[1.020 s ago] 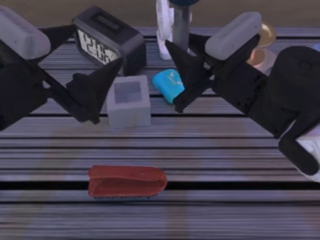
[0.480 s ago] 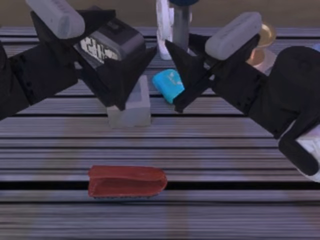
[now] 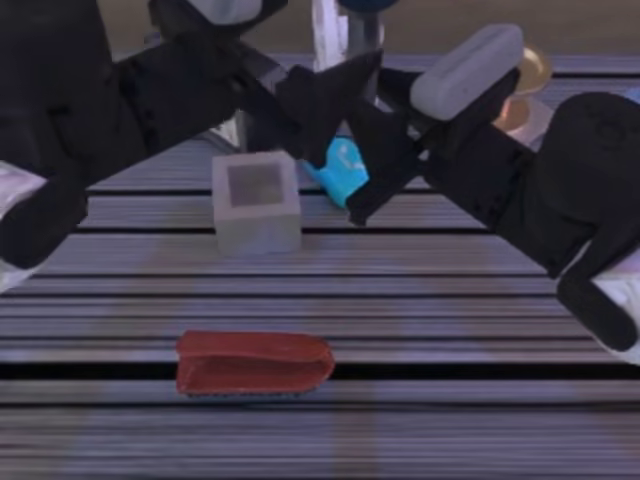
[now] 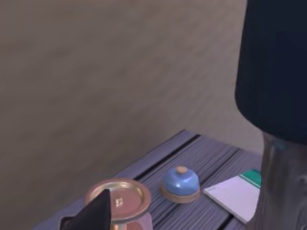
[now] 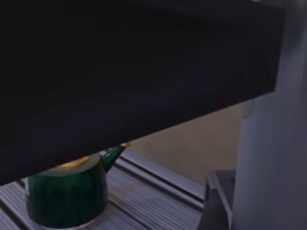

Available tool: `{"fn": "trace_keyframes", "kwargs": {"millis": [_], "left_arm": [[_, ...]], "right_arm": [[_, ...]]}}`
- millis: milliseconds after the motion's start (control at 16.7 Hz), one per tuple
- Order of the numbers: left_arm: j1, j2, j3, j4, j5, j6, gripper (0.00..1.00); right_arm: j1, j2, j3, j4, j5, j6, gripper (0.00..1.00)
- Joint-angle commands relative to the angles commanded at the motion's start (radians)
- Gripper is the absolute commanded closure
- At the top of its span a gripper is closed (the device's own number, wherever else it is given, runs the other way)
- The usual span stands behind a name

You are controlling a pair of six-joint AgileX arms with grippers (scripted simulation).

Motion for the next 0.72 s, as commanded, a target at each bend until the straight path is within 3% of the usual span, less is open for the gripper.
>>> {"fn": "trace_keyframes", "kwargs": {"millis": [240,540,720], "left_arm": [[-0.067,0.142,0.108,0.035,-0.064,-0.002,0.00],[-0.073,0.152,0.118,0.038,-0.070,-0.002,0.00],[-0.073,0.152,0.118,0.038,-0.070,-0.002,0.23]], "right_arm": [[0.000,0.000,0.000,0.000,0.000,0.000,1.00],[0.000,0.000,0.000,0.000,0.000,0.000,1.00],[0.000,0.000,0.000,0.000,0.000,0.000,1.00]]}}
